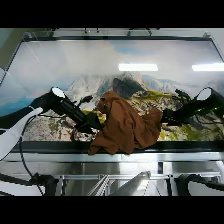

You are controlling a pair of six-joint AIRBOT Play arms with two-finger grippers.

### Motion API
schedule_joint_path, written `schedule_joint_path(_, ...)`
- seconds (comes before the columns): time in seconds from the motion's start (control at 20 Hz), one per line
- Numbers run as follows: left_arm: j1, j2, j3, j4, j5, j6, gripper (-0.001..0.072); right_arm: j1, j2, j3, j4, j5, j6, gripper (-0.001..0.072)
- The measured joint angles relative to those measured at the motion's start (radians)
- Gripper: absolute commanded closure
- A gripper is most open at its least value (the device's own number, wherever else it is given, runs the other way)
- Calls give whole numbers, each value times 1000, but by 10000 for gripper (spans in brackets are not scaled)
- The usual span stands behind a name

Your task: Fold the shirts.

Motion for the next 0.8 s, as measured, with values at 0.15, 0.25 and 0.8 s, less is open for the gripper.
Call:
schedule_joint_path(0.15,-58,-58,-14,0,9,4,51,-18,-53,8,64,2,-64,296)
schedule_joint_path(0.25,-90,-80,-18,-1,13,13,703,-23,-90,10,145,-5,-136,688)
schedule_joint_path(0.8,112,264,82,-128,-117,48,706,-175,11,299,437,257,-308,693)
